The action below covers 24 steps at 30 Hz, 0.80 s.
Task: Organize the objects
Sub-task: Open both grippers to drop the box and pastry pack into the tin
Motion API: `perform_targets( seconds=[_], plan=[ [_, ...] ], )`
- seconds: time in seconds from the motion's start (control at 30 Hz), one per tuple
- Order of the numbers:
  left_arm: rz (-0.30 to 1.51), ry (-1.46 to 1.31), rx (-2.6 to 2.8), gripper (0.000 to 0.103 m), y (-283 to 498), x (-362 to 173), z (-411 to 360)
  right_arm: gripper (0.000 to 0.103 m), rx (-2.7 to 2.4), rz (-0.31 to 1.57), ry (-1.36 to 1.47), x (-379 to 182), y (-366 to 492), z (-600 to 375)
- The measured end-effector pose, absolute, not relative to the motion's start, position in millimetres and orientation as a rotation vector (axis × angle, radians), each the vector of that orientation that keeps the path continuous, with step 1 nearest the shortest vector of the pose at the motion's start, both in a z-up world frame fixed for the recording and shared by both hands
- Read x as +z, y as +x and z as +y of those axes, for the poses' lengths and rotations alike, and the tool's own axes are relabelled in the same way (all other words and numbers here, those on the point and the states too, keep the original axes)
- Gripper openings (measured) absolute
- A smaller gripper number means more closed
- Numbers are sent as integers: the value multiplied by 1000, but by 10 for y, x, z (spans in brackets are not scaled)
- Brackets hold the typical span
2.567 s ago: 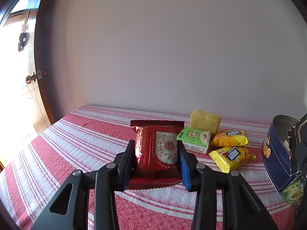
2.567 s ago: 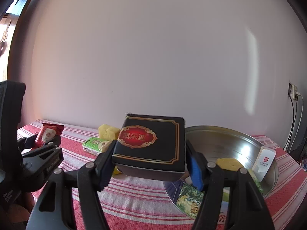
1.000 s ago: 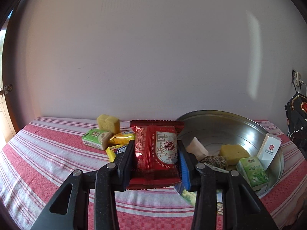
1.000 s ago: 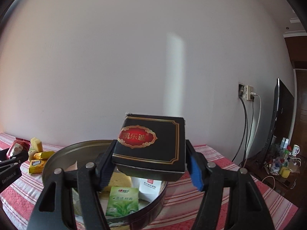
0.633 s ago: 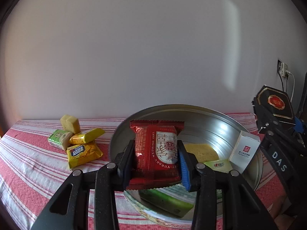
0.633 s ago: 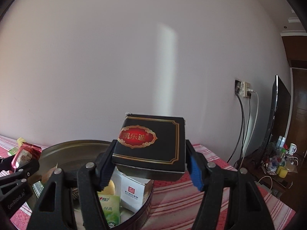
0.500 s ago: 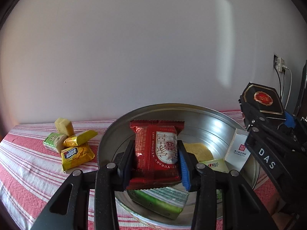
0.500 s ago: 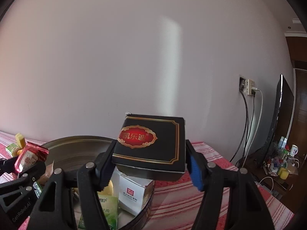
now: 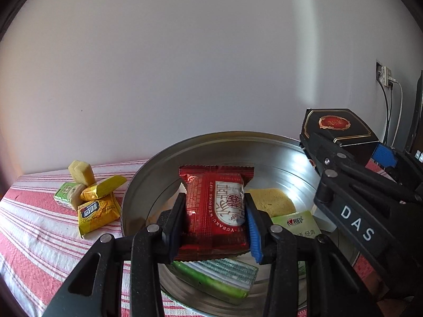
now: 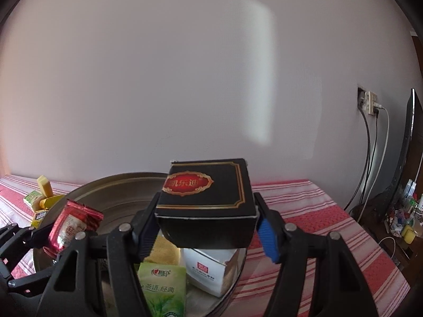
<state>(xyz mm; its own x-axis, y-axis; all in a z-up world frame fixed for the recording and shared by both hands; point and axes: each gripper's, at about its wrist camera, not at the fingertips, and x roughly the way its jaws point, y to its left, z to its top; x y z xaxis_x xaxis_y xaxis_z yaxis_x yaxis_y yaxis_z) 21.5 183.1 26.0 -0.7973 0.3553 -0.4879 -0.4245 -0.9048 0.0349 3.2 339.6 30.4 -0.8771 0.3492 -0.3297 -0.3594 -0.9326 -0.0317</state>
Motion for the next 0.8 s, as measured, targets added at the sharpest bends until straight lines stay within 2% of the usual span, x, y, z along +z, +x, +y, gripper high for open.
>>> perform_targets(
  seconds=[0.4,0.47,0.5,0.53,0.6,0.8],
  plan=[
    [225,-713,2638,47,199,210,1818,66,2823,98,-554,241,-35,3355],
    [216,-713,2629,60,215,213,1801,69,2860,117,-583,221,-65,3346],
    [205,-714,2626,81,227,221,1788,71,2882,138,-602,207,-81,3345],
    [188,-705,2626,93,246,238,1769,85,2906,169,-625,200,-90,3350],
    [161,-652,2637,94,307,291,1731,103,2948,222,-597,231,-46,3365],
    [179,-600,2659,98,382,355,1668,103,2872,233,-365,355,244,3401]
  ],
)
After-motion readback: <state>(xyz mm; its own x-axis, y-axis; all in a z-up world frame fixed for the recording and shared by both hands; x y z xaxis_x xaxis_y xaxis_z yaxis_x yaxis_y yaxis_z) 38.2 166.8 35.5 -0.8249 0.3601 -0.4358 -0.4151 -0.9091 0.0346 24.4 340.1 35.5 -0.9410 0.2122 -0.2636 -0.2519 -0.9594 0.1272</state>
